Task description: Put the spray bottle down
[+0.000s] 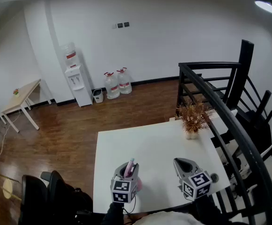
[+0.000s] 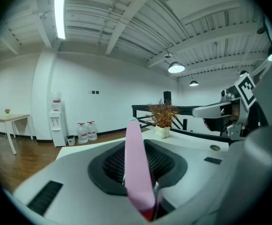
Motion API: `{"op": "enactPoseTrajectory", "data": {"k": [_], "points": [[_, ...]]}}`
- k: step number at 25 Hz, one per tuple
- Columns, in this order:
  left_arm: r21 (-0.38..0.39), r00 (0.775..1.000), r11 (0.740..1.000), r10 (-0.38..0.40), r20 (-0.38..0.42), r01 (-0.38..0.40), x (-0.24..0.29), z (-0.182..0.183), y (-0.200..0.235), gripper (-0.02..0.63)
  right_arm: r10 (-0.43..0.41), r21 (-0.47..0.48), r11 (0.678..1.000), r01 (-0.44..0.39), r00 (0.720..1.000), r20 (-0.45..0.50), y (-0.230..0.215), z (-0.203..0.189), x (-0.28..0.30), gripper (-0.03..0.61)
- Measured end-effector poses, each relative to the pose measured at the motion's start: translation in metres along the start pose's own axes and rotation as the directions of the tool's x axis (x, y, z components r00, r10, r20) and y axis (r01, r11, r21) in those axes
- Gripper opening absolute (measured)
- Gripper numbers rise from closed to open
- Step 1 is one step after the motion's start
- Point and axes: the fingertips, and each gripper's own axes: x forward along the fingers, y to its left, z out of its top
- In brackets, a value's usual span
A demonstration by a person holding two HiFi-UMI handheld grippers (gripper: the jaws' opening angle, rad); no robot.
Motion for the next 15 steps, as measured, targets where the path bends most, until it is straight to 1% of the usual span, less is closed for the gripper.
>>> {"op": "enactPoseTrajectory", "data": {"k": [5,10,15], "points": [[0.021,0.998,0.998,0.053,0.042,-0.054,0.016,-0.001,0.018,0.114,-0.007,0.002,1.0,0.007,1.0,0.002,-0.002,0.001,0.001,-0.026],[0.019,0.99,0.995,0.094,0.1,-0.097,0.026,-0.004,0.024,0.114,-0.008,0.001,1.0,0.008,1.0,-0.005,-0.003,0.001,0.002,-0.026],[0.022,0.986,0.993,0.117,0.122,-0.12,0.032,-0.01,0.024,0.115,-0.008,0.004,1.0,0.008,1.0,-0.012,-0.003,-0.003,0.001,-0.026]]}}
